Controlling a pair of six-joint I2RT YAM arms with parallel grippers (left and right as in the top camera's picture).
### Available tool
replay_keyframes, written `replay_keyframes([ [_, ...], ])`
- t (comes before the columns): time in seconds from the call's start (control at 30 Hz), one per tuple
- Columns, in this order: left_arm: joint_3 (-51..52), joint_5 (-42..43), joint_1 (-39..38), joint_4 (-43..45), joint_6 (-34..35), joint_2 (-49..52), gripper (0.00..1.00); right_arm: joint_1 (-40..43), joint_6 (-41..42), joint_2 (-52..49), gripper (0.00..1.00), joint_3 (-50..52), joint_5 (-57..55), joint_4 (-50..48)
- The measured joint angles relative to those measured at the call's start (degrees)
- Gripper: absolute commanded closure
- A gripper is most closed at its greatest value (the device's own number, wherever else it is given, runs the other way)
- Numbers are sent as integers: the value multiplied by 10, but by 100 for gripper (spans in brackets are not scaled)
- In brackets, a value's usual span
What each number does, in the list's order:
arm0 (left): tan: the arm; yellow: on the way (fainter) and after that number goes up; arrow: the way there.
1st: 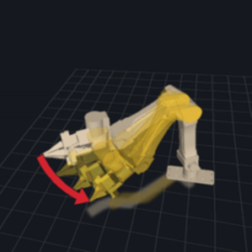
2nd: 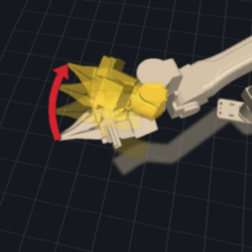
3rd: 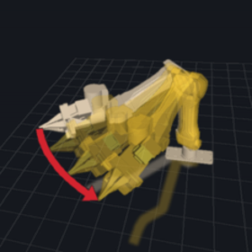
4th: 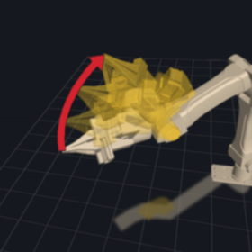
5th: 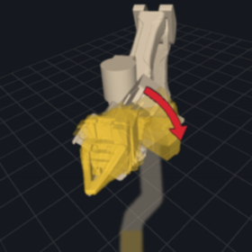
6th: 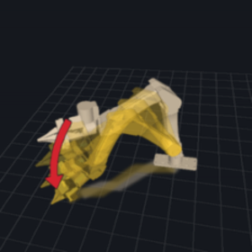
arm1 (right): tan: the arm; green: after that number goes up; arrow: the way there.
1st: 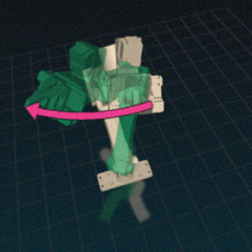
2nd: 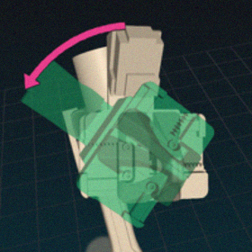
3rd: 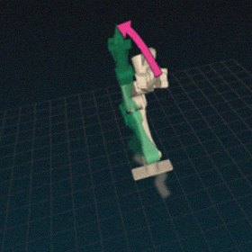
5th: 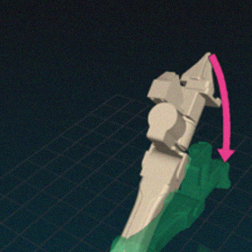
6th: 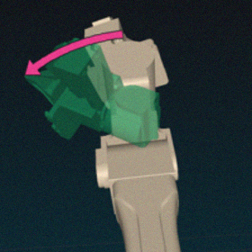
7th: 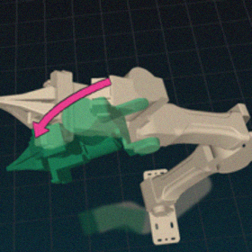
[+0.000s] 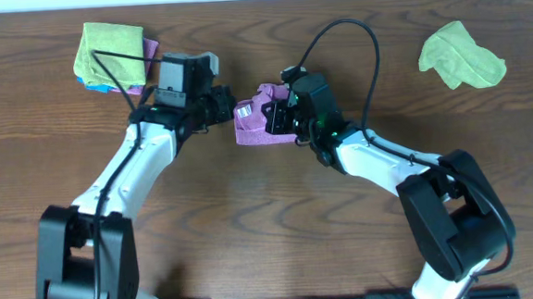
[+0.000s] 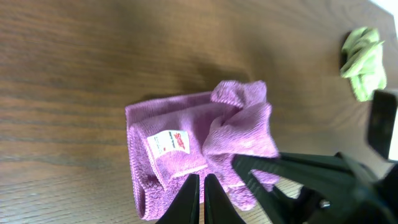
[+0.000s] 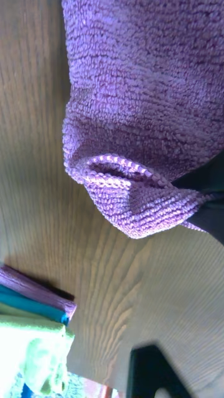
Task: Fold the cloth
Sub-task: 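Release the right gripper and withdraw it, leaving the folded cloth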
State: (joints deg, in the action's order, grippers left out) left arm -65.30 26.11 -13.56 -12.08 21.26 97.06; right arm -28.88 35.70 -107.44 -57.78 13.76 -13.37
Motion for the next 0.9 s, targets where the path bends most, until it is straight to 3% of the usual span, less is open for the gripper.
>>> replay_keyframes([
  [0.17, 0, -2, 13, 0, 0, -16, 94, -20, 3, 0, 60, 0, 17, -41],
  [0.37, 0, -5, 19, -12, 0, -17, 93, -46, 5, 0, 56, -15, 58, -41],
  [0.43, 0, -6, 19, -12, 0, -17, 88, -46, 5, 0, 54, -16, 63, -40],
  [0.53, 0, -7, 19, -13, 3, -17, 75, -42, 5, 0, 51, -17, 67, -40],
  [0.73, 0, -8, 20, -20, 7, -17, 24, -8, 5, 3, 44, -18, 73, -26],
  [0.77, 0, -7, 20, -26, 8, -18, 13, 1, 3, 5, 39, -19, 73, -15],
  [0.8, 0, -8, 20, -32, 12, -21, 3, 15, -5, 11, 27, -20, 74, 2],
  [0.87, 0, -8, 21, -42, 10, -27, 5, 37, -13, 26, 1, -21, 73, 38],
  [0.9, 0, -7, 21, -53, 11, -33, 5, 50, -25, 40, 1, -22, 74, 64],
])
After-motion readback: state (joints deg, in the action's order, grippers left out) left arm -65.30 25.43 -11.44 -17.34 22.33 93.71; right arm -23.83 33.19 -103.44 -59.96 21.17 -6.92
